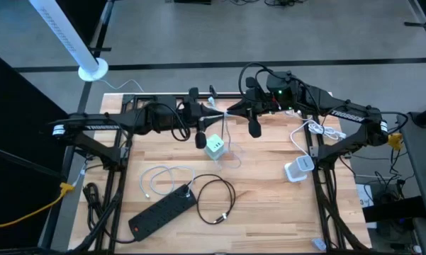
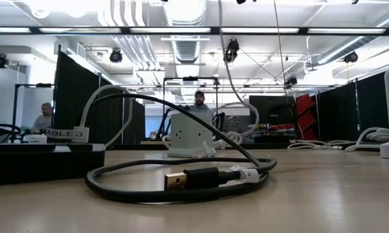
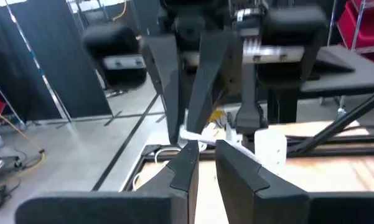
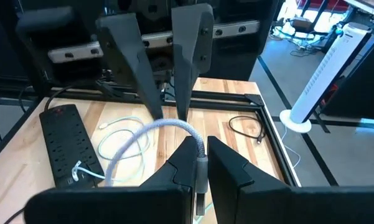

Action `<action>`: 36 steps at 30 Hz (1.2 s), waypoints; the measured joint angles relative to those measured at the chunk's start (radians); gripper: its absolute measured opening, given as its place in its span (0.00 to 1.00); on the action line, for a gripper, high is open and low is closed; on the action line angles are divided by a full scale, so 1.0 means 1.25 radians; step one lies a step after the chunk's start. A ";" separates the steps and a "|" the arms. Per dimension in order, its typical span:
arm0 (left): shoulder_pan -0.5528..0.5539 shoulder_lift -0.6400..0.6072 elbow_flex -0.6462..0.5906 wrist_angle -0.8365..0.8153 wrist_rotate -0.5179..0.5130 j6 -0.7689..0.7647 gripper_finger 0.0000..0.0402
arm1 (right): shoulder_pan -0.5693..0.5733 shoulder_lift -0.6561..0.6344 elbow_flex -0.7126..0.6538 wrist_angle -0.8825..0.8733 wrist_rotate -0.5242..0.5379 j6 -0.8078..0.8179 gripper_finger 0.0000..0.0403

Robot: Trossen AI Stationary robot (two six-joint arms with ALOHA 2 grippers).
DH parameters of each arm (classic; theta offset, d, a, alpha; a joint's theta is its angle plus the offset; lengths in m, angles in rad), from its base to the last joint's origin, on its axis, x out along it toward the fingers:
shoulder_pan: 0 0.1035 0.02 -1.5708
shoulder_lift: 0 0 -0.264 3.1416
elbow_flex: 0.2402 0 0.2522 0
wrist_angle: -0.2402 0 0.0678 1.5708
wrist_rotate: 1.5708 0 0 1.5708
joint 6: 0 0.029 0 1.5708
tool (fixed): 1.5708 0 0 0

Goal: Insert USB
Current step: Insert the purple charger cable into the light green outlet extension

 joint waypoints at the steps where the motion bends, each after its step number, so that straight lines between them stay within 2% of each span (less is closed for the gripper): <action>1: 0.000 0.003 0.000 0.003 -0.005 0.005 0.14 | 0.000 -0.001 0.000 0.001 0.000 0.000 0.03; 5: 0.001 0.010 0.000 0.021 -0.017 0.017 0.21 | 0.000 -0.005 0.000 0.010 -0.003 0.002 0.03; 9: 0.000 0.009 0.000 0.021 -0.085 0.051 0.28 | 0.001 -0.005 0.000 0.014 -0.003 0.002 0.03; 15: 0.001 -0.001 0.000 0.082 -0.082 0.053 0.33 | 0.000 -0.006 0.000 0.015 -0.003 0.002 0.03; 18: 0.001 -0.001 0.000 0.092 -0.052 0.053 0.31 | 0.000 -0.006 0.000 0.013 -0.005 0.004 0.03; 24: 0.001 0.001 0.000 0.070 -0.047 0.056 0.24 | 0.000 -0.006 0.000 0.012 -0.003 0.008 0.03; 29: 0.000 -0.010 0.000 0.016 -0.095 0.077 0.19 | 0.002 -0.007 0.000 0.017 -0.002 0.011 0.03; 36: -0.003 -0.002 0.000 0.044 -0.045 0.064 0.17 | 0.002 -0.007 0.000 0.019 -0.003 0.016 0.03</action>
